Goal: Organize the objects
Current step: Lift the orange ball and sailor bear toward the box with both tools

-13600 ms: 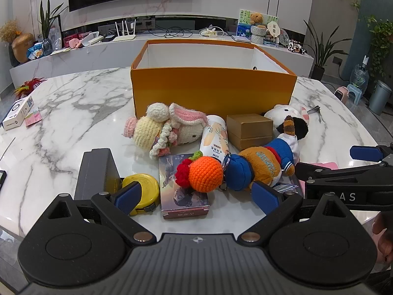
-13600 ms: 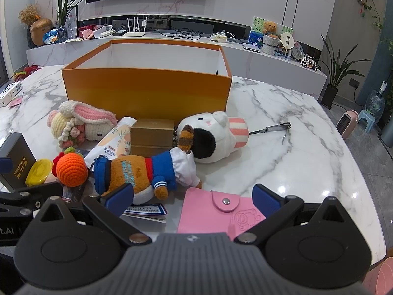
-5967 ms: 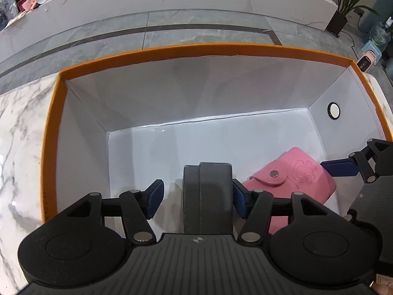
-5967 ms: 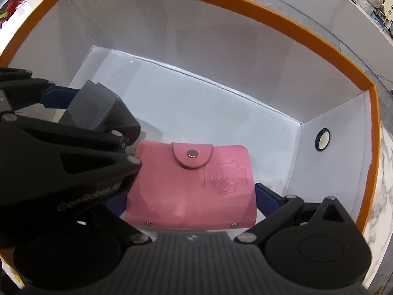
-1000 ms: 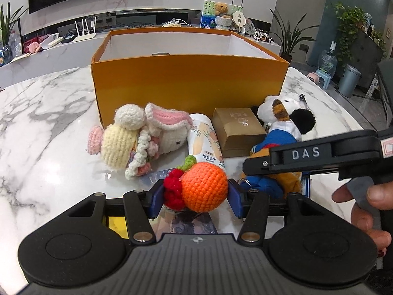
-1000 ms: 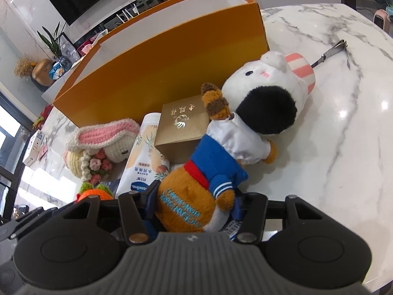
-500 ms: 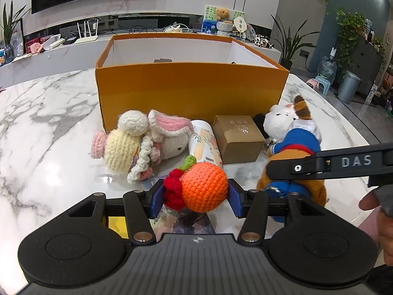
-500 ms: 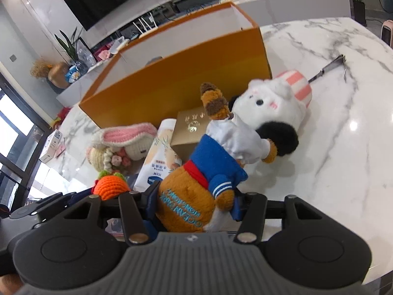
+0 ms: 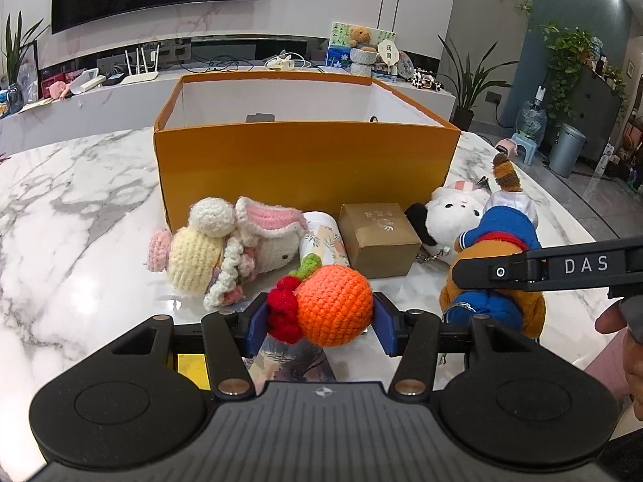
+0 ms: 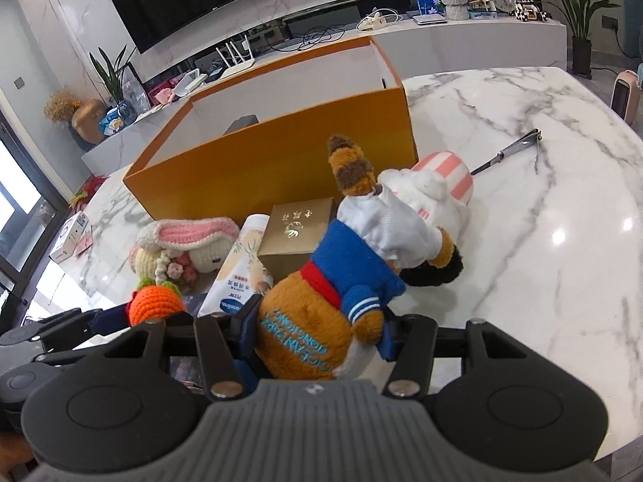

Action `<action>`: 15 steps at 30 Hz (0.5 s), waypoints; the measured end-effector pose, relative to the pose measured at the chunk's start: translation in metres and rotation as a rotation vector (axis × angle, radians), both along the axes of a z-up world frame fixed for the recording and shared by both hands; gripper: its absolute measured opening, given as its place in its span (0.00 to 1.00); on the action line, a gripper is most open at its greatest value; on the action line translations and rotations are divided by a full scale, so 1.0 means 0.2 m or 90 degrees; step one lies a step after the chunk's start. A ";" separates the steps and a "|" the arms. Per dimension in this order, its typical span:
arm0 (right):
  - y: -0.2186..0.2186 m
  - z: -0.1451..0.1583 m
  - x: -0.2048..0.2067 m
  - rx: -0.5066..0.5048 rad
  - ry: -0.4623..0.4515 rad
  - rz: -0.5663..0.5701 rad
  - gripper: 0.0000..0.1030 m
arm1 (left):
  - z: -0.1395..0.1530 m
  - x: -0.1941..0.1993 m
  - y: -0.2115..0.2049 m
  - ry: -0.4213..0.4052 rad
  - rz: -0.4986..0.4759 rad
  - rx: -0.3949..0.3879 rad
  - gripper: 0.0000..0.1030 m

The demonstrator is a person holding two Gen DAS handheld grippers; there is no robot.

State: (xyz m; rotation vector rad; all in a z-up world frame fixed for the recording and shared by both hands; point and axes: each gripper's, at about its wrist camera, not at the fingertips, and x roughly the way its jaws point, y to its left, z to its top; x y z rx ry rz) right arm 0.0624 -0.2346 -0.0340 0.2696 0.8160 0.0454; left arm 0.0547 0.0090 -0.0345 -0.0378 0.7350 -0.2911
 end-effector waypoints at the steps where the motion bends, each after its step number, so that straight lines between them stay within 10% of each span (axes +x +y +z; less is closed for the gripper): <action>1: 0.00 0.00 0.00 -0.001 0.000 0.000 0.55 | 0.00 0.00 0.00 0.001 0.000 0.000 0.59; 15: 0.01 0.02 -0.02 -0.018 -0.006 0.016 0.56 | 0.02 0.01 -0.02 0.019 0.019 -0.006 0.59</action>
